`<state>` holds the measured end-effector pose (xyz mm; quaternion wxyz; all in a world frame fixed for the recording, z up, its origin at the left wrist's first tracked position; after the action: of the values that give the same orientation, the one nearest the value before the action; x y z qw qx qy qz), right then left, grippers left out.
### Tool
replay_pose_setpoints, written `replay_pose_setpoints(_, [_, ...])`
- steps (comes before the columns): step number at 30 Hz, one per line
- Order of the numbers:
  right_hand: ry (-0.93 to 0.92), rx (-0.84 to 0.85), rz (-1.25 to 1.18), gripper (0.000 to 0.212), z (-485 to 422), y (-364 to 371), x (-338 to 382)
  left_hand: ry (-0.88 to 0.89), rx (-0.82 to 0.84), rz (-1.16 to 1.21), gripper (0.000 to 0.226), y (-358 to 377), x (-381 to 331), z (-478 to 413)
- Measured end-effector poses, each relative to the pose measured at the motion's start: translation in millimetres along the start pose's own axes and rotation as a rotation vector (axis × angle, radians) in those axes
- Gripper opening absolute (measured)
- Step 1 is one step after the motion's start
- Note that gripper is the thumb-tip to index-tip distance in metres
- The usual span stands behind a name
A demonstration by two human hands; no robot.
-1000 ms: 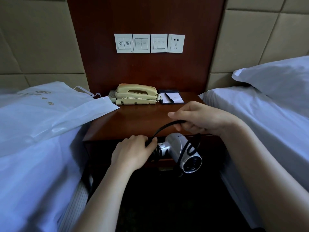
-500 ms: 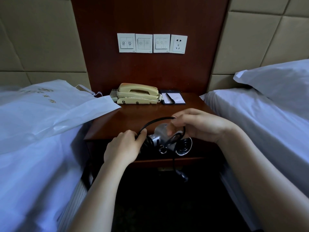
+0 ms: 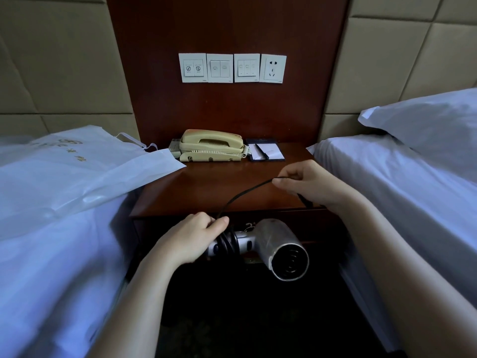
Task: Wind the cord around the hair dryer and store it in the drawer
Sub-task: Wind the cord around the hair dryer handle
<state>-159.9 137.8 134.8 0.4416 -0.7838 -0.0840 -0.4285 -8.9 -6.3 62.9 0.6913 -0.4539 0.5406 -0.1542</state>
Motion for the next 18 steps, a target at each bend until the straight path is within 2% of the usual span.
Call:
replay_pose_setpoints(4, [-0.004,0.063,0.039,0.024,0.2,9.1,-25.2,0.068,-0.002,0.225,0.048,-1.6,-3.6,-5.0])
replay_pose_setpoints(7, [0.043,0.106,-0.054,0.024,-0.6,13.5,-39.6,0.062,0.019,0.447,0.049,-0.5,-4.0,-7.2])
replay_pose_setpoints(9, [0.077,0.134,-0.150,0.033,0.7,16.4,-49.1,0.043,0.039,0.558,0.047,1.3,-3.2,-9.4])
replay_pose_setpoints(12, [0.121,0.159,-0.221,0.048,3.8,23.1,-58.8,-0.028,-0.012,0.639,0.043,-1.1,3.4,-14.9])
replay_pose_setpoints(15, [0.198,0.232,-0.331,0.040,4.6,37.0,-68.7,-0.086,-0.079,0.686,0.038,-7.0,11.0,-17.1])
replay_pose_setpoints(18, [0.245,0.315,-0.308,0.040,5.9,48.2,-74.1,-0.120,-0.130,0.837,0.043,-12.2,20.1,-16.6])
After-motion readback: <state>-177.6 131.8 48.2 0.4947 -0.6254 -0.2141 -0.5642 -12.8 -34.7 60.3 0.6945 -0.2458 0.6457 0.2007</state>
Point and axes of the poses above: each hand's wrist, its own z-axis away from the middle knuckle, its own y-axis out of the palm, x = y × z, the point moved 8 cm from there along -z, towards the middle knuckle, and after that the axes turned 1 degree about z, right-handed, at the moved point
